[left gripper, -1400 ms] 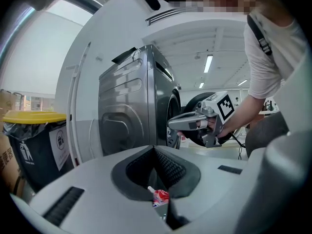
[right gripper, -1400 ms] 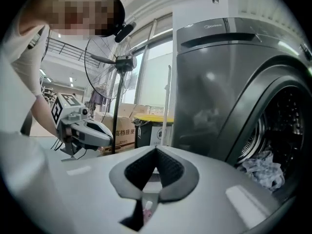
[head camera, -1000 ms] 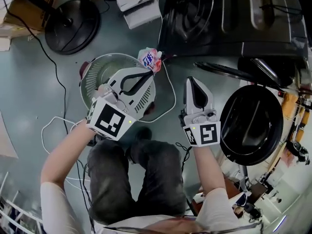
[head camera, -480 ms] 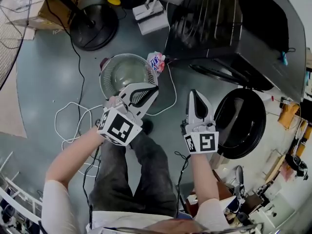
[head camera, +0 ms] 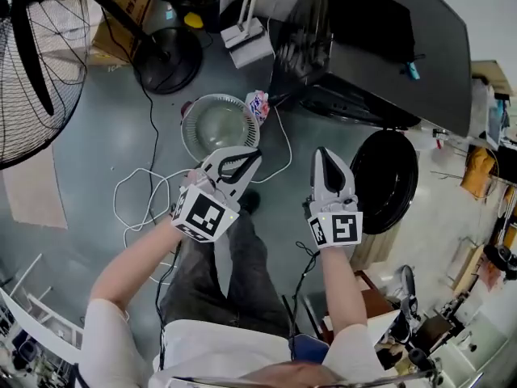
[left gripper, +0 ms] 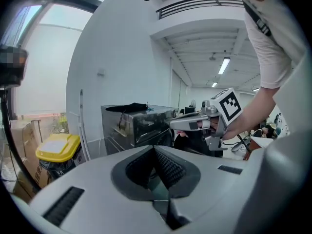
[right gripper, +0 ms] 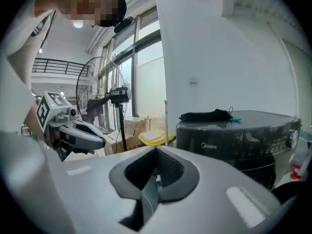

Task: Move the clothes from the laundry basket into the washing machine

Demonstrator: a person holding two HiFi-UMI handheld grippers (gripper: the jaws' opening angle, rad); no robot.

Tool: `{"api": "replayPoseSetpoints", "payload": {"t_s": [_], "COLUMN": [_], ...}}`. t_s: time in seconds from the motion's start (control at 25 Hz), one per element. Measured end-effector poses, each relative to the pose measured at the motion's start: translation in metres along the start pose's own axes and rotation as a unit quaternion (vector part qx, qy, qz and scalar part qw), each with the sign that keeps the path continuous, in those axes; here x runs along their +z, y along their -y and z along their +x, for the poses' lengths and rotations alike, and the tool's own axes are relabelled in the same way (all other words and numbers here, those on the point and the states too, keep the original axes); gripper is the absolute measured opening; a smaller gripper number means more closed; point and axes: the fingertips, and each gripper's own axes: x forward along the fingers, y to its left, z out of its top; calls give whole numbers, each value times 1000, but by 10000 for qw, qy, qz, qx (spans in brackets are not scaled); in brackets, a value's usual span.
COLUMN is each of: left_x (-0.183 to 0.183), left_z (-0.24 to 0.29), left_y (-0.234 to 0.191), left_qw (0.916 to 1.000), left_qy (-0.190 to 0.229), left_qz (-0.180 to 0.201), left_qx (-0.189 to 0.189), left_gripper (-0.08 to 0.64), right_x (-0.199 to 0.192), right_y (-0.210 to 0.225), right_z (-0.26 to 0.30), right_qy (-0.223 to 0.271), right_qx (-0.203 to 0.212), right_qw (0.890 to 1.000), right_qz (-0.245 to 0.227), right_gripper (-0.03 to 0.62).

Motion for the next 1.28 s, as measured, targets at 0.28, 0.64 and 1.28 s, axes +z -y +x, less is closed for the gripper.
{"api": "replayPoseSetpoints", "payload": {"t_s": [0.28,0.64,1.28], "left_x": [104,220,349], "left_z": [-48,-88,-177], "left_y": [32,35,27], "left_qw": [9999,9989,9950], "left_qy": [138,387,991], "left_qz": [3,196,-82], "left_qx": [-56,-161,-5], "left_gripper": [5,5,6], "right_x": [95,209,328], "right_y": [-6,-17,-34], "right_z": [-57,-90,-142], "right_qy": [-27,185,240], "right_qx": [-160,-261,-792], "right_qw": [9999,9992,9966], "right_qz": [-49,-244,-22], "right_gripper": [11,11,11]}}
